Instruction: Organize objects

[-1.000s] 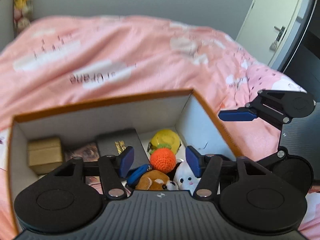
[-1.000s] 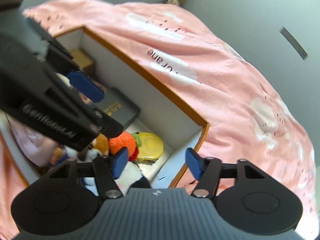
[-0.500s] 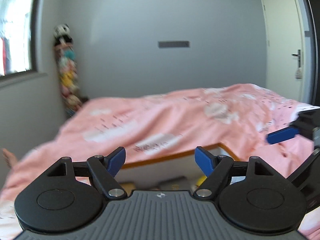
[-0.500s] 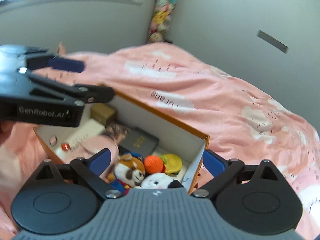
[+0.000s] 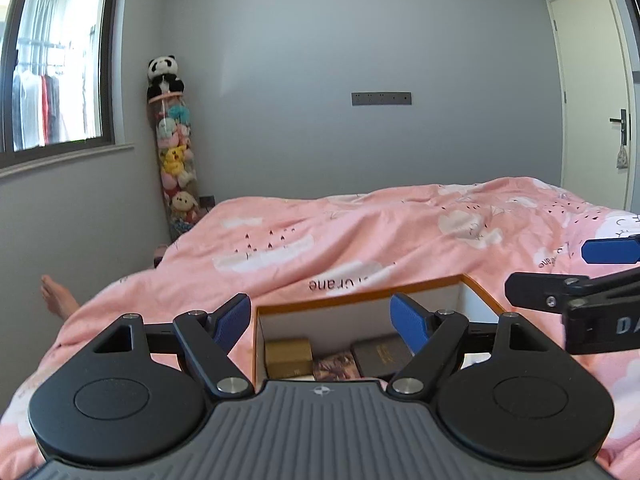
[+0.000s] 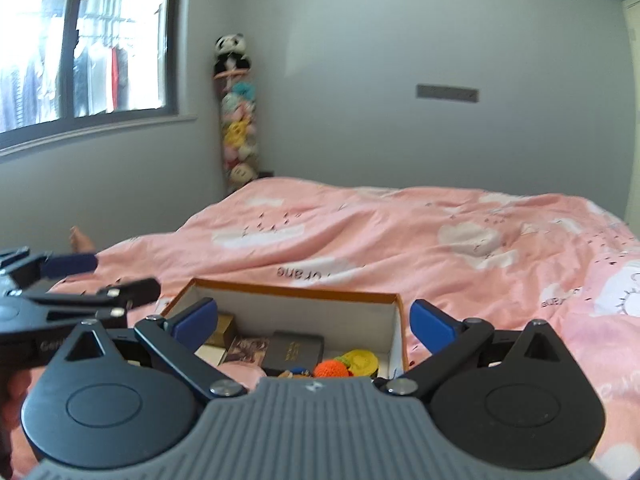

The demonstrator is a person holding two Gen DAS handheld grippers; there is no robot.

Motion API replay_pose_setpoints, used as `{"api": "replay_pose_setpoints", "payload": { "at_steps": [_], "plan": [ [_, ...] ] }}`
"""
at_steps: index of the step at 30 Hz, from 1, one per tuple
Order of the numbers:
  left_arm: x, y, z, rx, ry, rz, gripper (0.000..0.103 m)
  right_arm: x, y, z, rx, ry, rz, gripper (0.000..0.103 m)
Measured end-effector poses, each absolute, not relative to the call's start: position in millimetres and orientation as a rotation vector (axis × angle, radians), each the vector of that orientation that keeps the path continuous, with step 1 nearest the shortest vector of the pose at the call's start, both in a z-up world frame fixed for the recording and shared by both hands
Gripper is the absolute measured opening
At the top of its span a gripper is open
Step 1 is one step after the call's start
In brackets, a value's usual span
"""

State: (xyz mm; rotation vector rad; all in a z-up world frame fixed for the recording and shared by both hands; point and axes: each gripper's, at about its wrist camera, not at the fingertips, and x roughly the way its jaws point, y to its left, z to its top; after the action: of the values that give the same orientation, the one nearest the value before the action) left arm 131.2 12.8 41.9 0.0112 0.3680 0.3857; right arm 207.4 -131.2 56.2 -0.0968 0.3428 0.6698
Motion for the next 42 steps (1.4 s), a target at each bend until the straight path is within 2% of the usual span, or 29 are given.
{"api": "replay_pose_setpoints", "payload": {
  "at_steps": [7,23,42],
  "plan": [
    [117,10,21,0.012,0.402,0.406,0.092,180,-121,33,-0.186,0.28,0.566,0.102],
    [106,14,-3,-0.047,0.509,0.393,0.092,174,-119,7,-0.15,0.42,0.587,0.102],
    [109,12,-11,-0.083,0.599,0.375,0.092,172,-122,2,-0.15,0.479,0.565,0.102]
  ]
}}
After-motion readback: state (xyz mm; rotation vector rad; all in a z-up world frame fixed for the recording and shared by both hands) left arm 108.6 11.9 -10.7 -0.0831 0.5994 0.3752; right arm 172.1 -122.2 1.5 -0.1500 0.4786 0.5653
